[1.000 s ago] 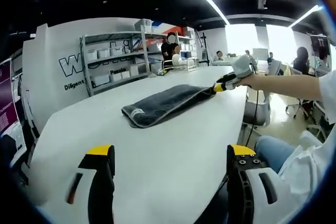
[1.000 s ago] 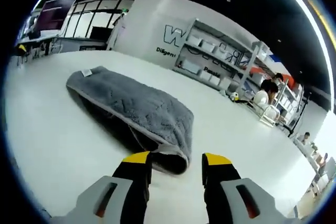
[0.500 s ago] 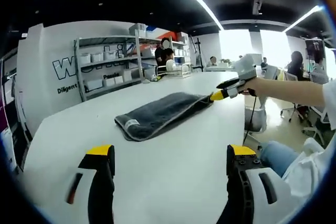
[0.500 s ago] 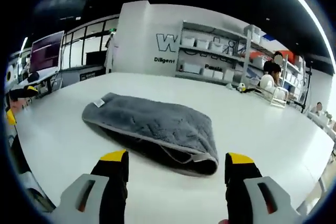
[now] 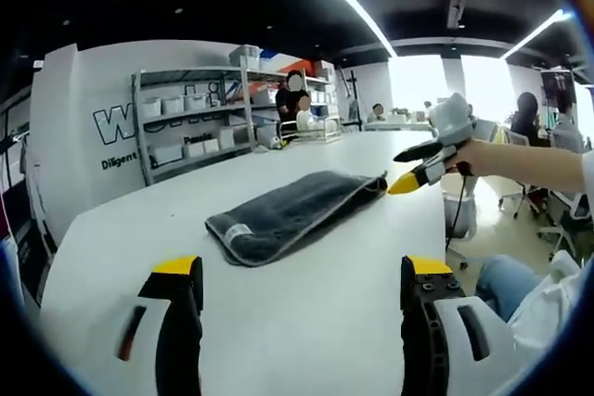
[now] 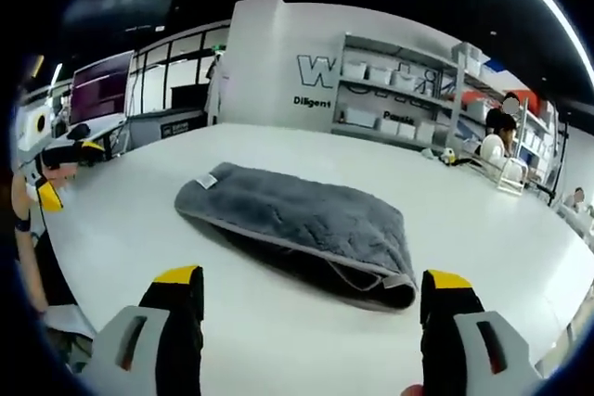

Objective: Open the folded towel by lifting each exposed corner and separating the folded layers until the towel lies flat within the target outline without major curled edges

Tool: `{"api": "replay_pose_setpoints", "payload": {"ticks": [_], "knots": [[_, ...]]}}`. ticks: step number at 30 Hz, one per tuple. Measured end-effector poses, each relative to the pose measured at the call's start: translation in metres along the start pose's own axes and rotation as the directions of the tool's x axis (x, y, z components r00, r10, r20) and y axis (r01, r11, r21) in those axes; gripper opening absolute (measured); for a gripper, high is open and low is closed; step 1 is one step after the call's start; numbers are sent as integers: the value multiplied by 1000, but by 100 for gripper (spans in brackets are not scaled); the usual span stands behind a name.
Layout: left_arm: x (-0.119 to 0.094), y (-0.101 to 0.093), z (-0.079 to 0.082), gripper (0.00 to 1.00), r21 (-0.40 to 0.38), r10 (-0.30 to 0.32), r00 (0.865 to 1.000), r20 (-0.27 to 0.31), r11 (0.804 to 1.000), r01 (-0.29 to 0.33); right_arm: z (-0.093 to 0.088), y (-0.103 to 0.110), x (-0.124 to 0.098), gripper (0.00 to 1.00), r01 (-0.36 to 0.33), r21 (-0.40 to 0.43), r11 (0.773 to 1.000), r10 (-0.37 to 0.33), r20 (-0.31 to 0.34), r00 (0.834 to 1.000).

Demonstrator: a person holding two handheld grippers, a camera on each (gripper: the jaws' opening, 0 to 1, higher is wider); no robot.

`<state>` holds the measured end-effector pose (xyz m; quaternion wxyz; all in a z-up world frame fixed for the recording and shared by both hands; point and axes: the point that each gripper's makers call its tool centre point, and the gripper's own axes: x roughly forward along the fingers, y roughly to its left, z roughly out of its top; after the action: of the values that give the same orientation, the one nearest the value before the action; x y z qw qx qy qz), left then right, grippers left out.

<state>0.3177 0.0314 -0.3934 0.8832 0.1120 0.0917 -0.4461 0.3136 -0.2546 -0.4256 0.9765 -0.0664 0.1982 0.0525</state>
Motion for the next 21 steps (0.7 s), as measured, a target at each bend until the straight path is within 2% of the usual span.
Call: {"api": "replay_pose_setpoints", "payload": {"ticks": [9,11,17,19,21], "knots": [[4,-6,3,87,8,-16,1000,5,1000,16,7,16,1,99,-44,-23,999,44,-6,999],[4,-6,3,87,9,-16,1000,5,1000,16,10,22,2,99,-48,-44,998,48,-5,999],[-2,-9,-3,87,24,-10,1000,-11,1000,10,12,40,13,99,-67,-179,982,62,-34,997],[-7,-10,-6,87,23,-5,1000,-17,1000,5,12,45,16,99,-75,-195,978,69,-39,997],[-14,-9,-10,87,23,1,1000,-24,1000,-1,9,59,21,99,-93,-209,973,86,-42,995]]}}
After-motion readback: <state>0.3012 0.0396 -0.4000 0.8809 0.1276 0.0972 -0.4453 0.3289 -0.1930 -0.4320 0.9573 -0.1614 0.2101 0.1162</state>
